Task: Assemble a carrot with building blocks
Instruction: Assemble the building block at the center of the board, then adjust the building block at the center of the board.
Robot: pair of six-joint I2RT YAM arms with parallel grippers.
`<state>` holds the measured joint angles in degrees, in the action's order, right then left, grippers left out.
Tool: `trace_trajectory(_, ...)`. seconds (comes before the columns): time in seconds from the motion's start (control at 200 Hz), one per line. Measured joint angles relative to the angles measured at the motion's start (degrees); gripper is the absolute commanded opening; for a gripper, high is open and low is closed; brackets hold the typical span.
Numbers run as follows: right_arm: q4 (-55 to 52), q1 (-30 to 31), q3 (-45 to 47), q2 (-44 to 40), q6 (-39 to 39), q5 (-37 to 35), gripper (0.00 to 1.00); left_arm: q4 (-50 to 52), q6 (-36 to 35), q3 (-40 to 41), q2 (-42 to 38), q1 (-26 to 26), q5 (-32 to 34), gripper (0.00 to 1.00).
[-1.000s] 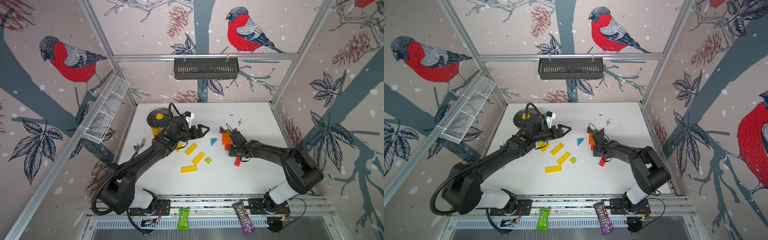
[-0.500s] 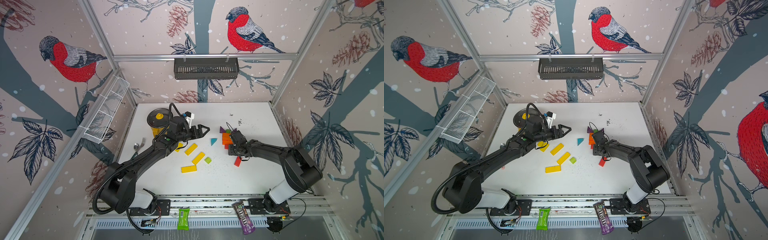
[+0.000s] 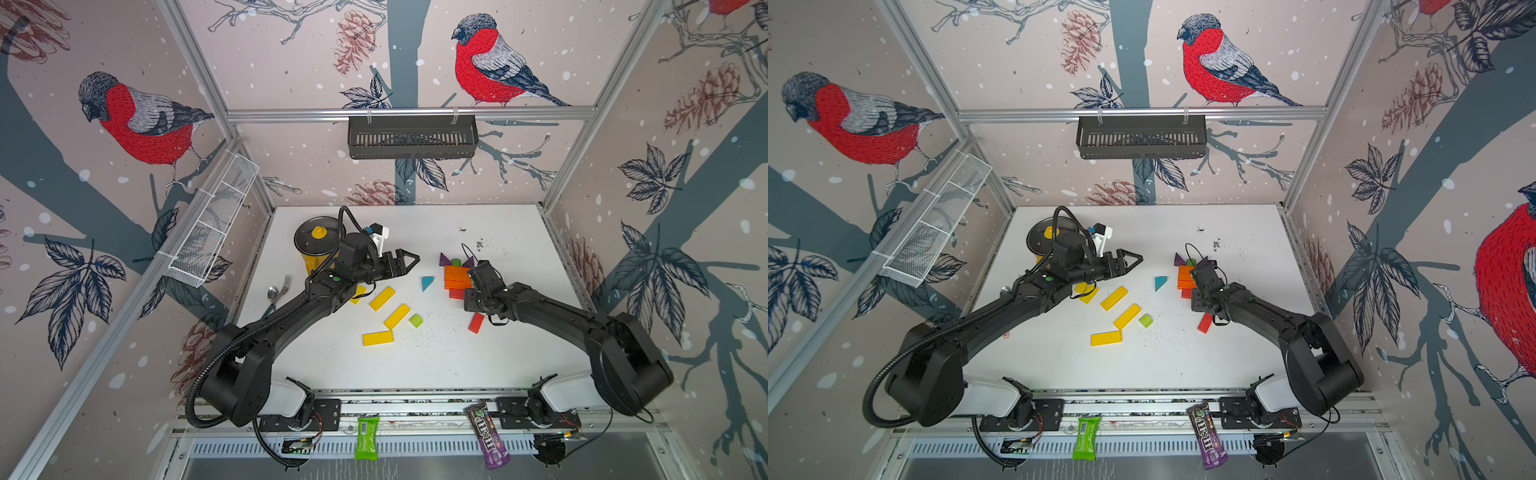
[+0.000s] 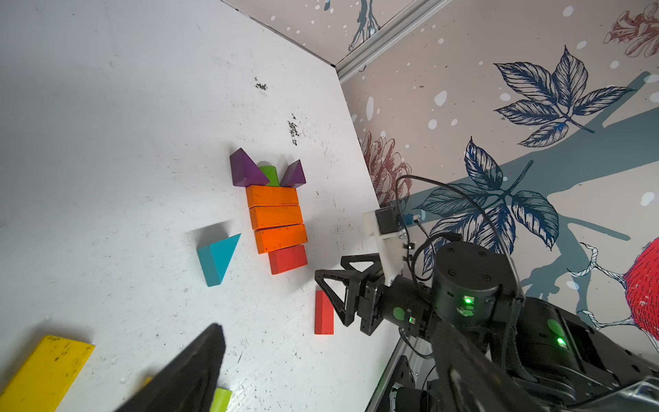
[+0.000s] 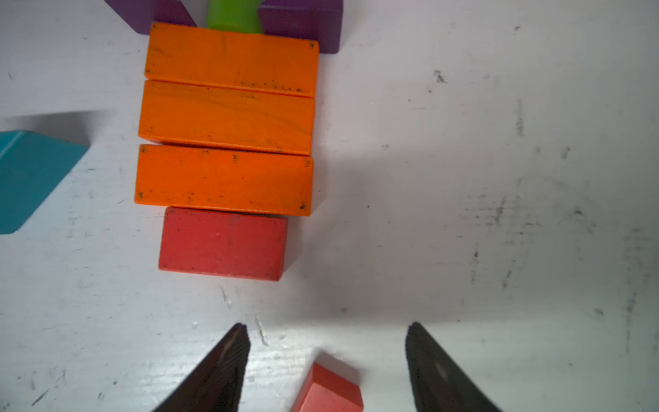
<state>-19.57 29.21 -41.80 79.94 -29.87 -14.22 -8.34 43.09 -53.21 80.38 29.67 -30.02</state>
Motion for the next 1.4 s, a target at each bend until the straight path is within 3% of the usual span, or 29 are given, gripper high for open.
trace_trajectory(0.16,-1.14,-0.59,4.61,-5.84,-2.05,2.10,0.80,-0.02,0.22,0.00,0.02,0.61,-0.52,0.92)
trace_trajectory(0.31,-1.07,-0.39,9.11,-9.16,-4.33,7.32,0.65,-0.02,0.37,0.00,-0.15,1.31,-1.31,0.92)
trace_trajectory(0.435,-0.20,-0.15,9.77,-8.74,-4.63,9.77,0.63,-0.02,0.37,0.00,-0.44,1.40,-1.36,0.92)
trace_trajectory(1.091,6.19,9.97,1.16,5.31,-1.55,16.22,0.65,1.29,-1.09,-0.94,-0.48,1.40,0.13,0.92)
trace_trajectory(1.171,6.01,11.10,0.98,4.72,-1.36,16.59,0.70,1.33,-1.09,-1.03,-0.46,1.40,0.15,0.92)
trace_trajectory(1.271,4.09,12.90,0.04,3.15,-0.98,14.56,0.76,1.31,-1.07,-1.03,-0.46,1.40,0.15,0.92)
trace_trajectory(1.401,0.79,14.93,-0.46,1.73,-1.90,9.01,0.72,1.29,-1.07,-1.03,-0.55,1.40,0.09,0.92)
